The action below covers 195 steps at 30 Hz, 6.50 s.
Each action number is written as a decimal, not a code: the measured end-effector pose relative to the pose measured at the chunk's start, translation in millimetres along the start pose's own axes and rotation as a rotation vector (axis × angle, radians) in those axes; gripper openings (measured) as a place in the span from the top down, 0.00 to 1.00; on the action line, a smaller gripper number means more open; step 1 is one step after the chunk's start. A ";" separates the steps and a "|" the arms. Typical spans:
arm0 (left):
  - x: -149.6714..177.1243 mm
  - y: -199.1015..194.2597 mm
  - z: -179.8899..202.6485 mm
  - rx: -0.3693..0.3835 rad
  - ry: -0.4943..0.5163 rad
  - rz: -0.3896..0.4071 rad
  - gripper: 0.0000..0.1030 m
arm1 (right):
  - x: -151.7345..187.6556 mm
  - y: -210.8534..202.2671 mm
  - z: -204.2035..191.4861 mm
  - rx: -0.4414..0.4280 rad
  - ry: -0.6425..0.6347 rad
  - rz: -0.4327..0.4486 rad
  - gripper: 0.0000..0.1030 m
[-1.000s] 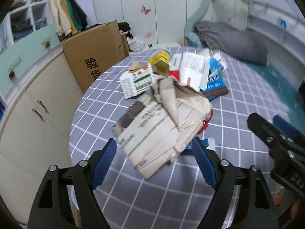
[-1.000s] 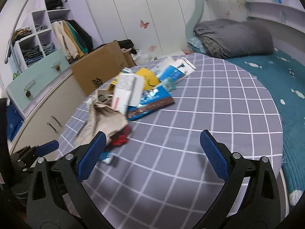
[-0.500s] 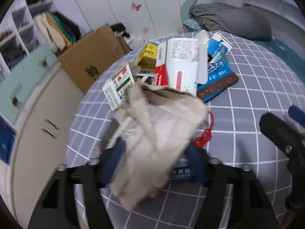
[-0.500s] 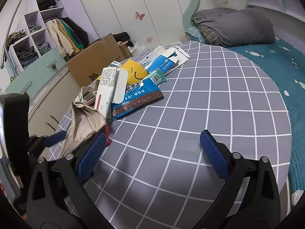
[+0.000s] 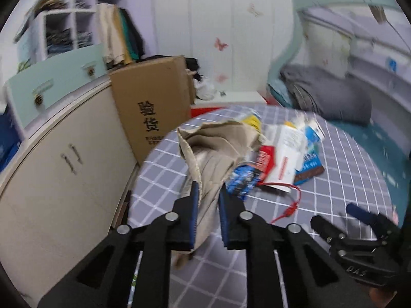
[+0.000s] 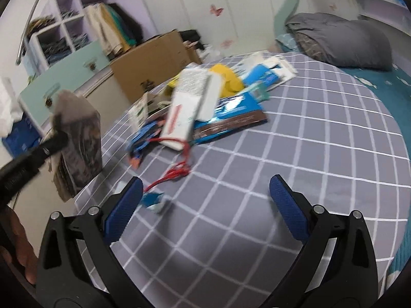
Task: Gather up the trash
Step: 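Grasp the crumpled paper bag with the left tool while the right tool grasps the blue-white wrapper, then carry both items to the wastebasket and open both tools to drop them, then move both tools back to the table, then grasp the blue snack wrapper with the left tool while the right tool grasps the red string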
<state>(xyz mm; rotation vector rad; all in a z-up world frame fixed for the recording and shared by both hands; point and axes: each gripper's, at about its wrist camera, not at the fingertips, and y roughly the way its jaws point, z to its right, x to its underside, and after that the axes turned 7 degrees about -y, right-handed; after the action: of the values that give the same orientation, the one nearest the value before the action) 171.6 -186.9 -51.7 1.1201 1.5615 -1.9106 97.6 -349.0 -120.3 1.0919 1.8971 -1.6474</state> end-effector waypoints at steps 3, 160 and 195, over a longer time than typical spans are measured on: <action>0.9 -12.6 -26.7 0.001 -0.071 0.016 0.97 | 0.9 7.0 -23.8 -0.027 -0.083 -0.028 0.06; 21.4 54.6 -45.4 0.093 -0.087 -0.204 0.26 | -26.0 50.5 -5.1 -0.055 -0.009 -0.115 0.36; 17.3 107.6 17.2 0.041 0.069 -0.252 0.79 | -36.7 57.5 12.6 -0.026 -0.049 -0.145 0.89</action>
<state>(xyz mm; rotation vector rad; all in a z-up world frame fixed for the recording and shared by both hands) 236.8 -230.1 -129.6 1.0577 1.7813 -2.0929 161.7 -371.8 -133.3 0.9141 2.0014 -1.7055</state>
